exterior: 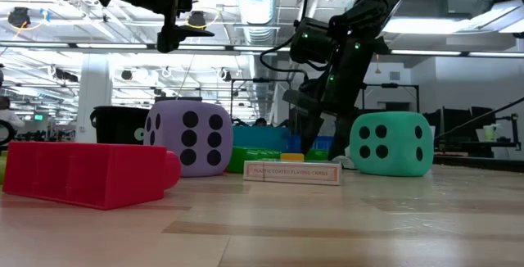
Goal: Pick & Place Toys
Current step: Put the large green game piece into the transparent bin
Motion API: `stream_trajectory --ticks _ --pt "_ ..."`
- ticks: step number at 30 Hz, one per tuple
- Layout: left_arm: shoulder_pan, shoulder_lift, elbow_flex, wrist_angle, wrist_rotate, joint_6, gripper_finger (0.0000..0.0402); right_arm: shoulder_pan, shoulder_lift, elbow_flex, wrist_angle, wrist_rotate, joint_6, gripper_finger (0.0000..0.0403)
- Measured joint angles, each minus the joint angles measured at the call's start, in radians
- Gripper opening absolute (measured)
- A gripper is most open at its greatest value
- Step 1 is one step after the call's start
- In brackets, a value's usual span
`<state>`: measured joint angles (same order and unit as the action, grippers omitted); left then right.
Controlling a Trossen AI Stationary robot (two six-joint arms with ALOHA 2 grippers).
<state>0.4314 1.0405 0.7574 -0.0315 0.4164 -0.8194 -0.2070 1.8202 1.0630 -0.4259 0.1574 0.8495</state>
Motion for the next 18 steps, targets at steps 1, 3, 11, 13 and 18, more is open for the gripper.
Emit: stream_trajectory --ticks 1,3,11,13,18 --pt "0.000 0.000 0.000 0.000 0.000 0.000 0.0324 0.000 0.000 0.000 0.000 0.000 0.001 0.0286" --pt "0.000 0.000 0.000 0.000 0.000 0.001 0.0324 0.000 0.000 0.000 0.000 0.000 0.002 0.0286" --pt "0.000 0.000 0.000 0.000 0.000 0.002 0.0324 0.000 0.000 0.000 0.018 0.003 -0.017 0.0286" --pt "0.000 0.000 0.000 0.000 0.000 0.002 0.0324 0.000 0.000 0.000 0.021 0.005 -0.024 0.0286" --pt "0.000 0.000 0.000 0.000 0.000 0.002 0.0324 0.000 0.000 0.000 0.020 0.005 -0.048 0.0286"
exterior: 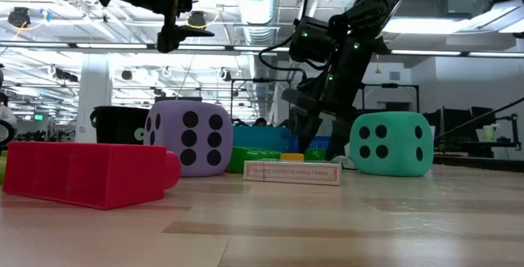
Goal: Pick & Place Toys
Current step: Put the large green game piece into the transparent bin
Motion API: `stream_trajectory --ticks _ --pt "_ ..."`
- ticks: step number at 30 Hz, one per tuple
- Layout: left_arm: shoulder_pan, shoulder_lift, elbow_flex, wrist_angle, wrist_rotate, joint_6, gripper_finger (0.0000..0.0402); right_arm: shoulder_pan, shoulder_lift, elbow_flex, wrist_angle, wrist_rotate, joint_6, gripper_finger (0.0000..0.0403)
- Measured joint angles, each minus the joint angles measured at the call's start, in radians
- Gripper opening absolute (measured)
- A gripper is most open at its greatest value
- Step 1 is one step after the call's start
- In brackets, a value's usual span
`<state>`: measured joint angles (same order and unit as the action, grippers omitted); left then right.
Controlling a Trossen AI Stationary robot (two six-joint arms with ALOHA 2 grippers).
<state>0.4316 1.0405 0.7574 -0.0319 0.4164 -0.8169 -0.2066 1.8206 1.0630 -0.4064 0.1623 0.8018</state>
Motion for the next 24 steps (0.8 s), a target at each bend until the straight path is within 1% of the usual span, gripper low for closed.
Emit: stream_trajectory --ticks 11,16,24 --pt "0.000 0.000 0.000 0.000 0.000 0.000 0.0324 0.000 -0.002 0.000 0.005 0.020 -0.057 0.0286" --pt "0.000 0.000 0.000 0.000 0.000 0.000 0.0324 0.003 -0.002 0.000 0.047 0.022 -0.150 0.0286" --pt "0.000 0.000 0.000 0.000 0.000 0.000 0.0324 0.001 0.015 0.000 0.057 0.019 -0.172 0.0286"
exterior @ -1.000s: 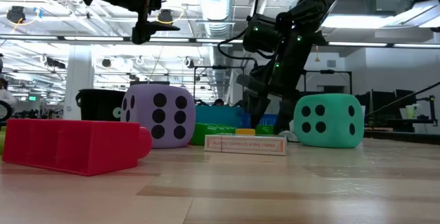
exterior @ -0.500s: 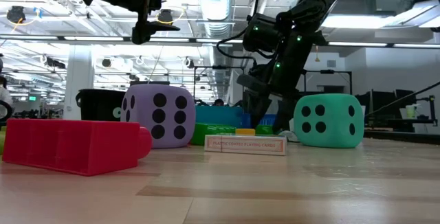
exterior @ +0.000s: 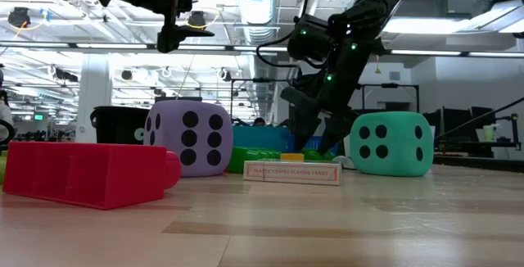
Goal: Pick & Place Toys
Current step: Put the large green game piece into the transparent bin
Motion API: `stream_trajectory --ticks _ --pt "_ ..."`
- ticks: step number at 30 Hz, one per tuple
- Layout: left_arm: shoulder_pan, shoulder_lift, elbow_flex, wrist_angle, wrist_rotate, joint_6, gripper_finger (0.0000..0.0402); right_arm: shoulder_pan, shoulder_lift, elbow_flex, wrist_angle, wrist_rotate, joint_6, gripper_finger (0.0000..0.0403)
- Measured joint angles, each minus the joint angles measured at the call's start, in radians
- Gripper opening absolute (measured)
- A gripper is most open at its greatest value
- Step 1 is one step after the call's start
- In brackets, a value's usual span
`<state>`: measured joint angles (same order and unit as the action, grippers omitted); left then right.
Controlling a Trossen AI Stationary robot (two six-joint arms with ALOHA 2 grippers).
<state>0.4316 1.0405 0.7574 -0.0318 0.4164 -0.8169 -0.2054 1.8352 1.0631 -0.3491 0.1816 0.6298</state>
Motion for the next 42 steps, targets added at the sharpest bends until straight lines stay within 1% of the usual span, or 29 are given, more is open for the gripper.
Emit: stream_trajectory --ticks 4,7,10,15,18,20,22,28,31,34,36,39,42 --pt "0.000 0.000 0.000 0.003 -0.001 0.000 0.0324 -0.003 0.027 0.005 0.006 -0.013 -0.003 0.0286" --pt "0.000 0.000 0.000 0.005 -0.003 -0.003 0.0324 -0.002 0.036 0.005 0.008 -0.030 0.025 0.0286" --pt "0.000 0.000 0.000 0.007 -0.005 -0.003 0.0324 0.003 0.042 0.005 0.025 -0.013 0.045 0.0286" --pt "0.000 0.000 0.000 0.011 -0.005 -0.003 0.0324 0.001 0.043 0.004 0.028 -0.015 0.050 0.0285" --pt "0.000 0.000 0.000 0.011 -0.005 -0.003 0.0324 0.001 0.044 0.004 0.022 -0.016 0.050 0.0277" --pt "0.000 0.000 0.000 0.011 -0.005 -0.003 0.0324 0.001 0.045 0.003 0.018 -0.016 0.050 0.0261" --pt "0.000 0.000 0.000 0.011 -0.005 -0.003 0.0324 0.001 0.045 0.003 0.013 -0.016 0.052 0.0236" --pt "0.000 0.000 0.000 0.011 -0.005 -0.003 0.0324 0.001 0.046 0.001 0.009 -0.028 0.063 0.0124" --pt "0.000 0.000 0.000 0.011 -0.004 -0.003 0.0324 0.001 0.045 0.001 0.015 -0.052 0.064 0.0081" --pt "0.000 0.000 0.000 0.011 -0.004 -0.003 0.0324 0.002 0.042 0.003 0.027 -0.064 0.066 0.0067" --pt "0.000 0.000 0.000 0.011 -0.004 -0.003 0.0324 0.002 0.040 0.008 0.024 -0.066 0.066 0.0067" --pt "0.000 0.000 0.000 0.011 -0.001 -0.003 0.0324 0.002 0.028 0.035 -0.005 -0.072 0.058 0.0069" --pt "0.000 0.000 0.000 0.011 -0.001 -0.003 0.0324 0.002 0.015 0.068 -0.048 -0.075 0.034 0.0060"
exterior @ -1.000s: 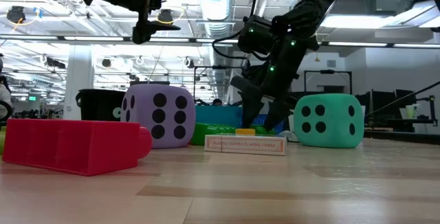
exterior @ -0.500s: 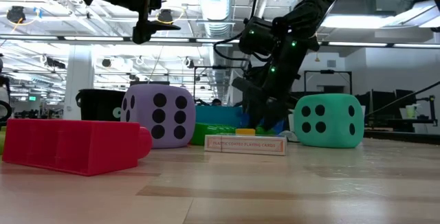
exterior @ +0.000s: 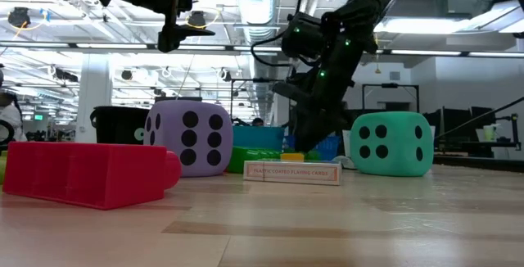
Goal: Pick & Place Toys
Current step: Put the large green game piece into the transparent bin
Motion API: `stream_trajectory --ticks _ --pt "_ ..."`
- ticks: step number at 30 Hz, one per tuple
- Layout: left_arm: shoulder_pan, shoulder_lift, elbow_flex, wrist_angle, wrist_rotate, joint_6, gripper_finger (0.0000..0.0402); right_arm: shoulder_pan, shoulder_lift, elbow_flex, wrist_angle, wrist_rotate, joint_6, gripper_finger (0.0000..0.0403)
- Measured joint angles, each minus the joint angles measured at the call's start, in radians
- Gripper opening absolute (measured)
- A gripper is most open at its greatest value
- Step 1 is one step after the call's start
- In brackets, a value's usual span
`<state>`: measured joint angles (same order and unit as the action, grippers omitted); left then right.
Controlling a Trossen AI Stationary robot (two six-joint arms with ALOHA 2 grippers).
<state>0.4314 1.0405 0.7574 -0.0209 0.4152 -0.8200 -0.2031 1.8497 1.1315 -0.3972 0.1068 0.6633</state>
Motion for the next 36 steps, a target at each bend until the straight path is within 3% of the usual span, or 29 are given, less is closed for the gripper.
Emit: stream_trajectory --ticks 8,13,26,36 --pt "0.000 0.000 0.000 0.000 0.000 0.002 0.0324 0.011 -0.015 0.132 -0.104 0.015 -0.099 0.0005" --pt "0.000 0.000 0.000 0.000 -0.001 0.003 0.0324 0.023 -0.018 0.173 -0.165 0.019 -0.228 0.0011" --pt "0.000 0.000 0.000 0.000 0.002 0.032 0.0324 0.013 -0.018 0.172 -0.277 0.013 -0.741 0.0118" --pt "0.000 0.000 0.000 0.000 0.002 0.035 0.0324 0.010 -0.014 0.172 -0.257 -0.009 -0.900 0.0217"
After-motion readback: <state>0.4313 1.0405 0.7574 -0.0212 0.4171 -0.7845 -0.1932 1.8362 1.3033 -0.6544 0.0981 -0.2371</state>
